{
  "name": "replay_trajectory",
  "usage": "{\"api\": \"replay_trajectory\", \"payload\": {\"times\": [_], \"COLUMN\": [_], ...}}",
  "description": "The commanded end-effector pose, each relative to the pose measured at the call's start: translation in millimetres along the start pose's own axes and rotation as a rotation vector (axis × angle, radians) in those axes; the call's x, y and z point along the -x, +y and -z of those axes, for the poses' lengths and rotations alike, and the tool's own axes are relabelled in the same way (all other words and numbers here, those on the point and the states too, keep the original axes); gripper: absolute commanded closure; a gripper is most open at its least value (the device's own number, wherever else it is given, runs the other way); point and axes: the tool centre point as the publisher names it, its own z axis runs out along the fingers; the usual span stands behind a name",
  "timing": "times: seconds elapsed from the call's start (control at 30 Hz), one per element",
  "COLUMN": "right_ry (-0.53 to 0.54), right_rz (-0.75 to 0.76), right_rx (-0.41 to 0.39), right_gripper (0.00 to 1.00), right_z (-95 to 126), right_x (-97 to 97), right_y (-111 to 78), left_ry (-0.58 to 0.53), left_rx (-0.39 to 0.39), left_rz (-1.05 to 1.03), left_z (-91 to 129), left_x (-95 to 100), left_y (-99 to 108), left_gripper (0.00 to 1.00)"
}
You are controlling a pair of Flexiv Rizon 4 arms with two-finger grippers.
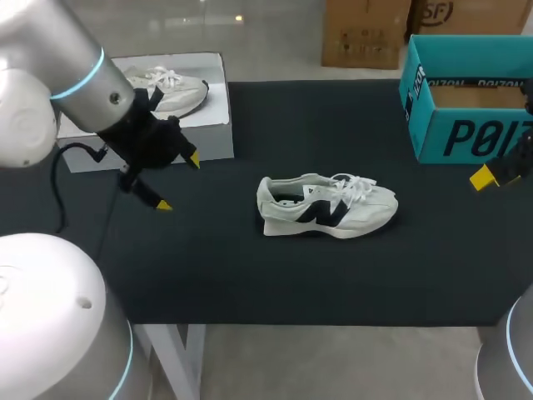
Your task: Take the shoe out of the shoebox, open the shoe tongue, remove and reinsert the insole, then place the shoe into the shoebox
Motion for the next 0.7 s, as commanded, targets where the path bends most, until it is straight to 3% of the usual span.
{"api": "replay_trajectory", "payload": {"times": [0.03,0.43,0.7], "right_ry": [-0.001,-0.001,-0.001], "right_rz": [-0.001,-0.001,-0.001], "right_rx": [-0.001,-0.001,-0.001], "right_gripper": [0.0,0.0,0.0], "right_z": [-0.4,-0.4,-0.4], "right_x": [0.2,0.2,0.2], "right_y": [0.1,0.1,0.1], "left_ry": [-0.09,-0.15,-0.133], "left_rx": [-0.089,-0.443,-0.559], "left_rz": [0.04,0.144,0.121], "left_z": [-7.7,-26.3,-27.7], "left_x": [-19.7,-23.3,-8.5], "left_y": [-1.9,2.3,-3.5], "left_gripper": [0.0,0.0,0.0]}}
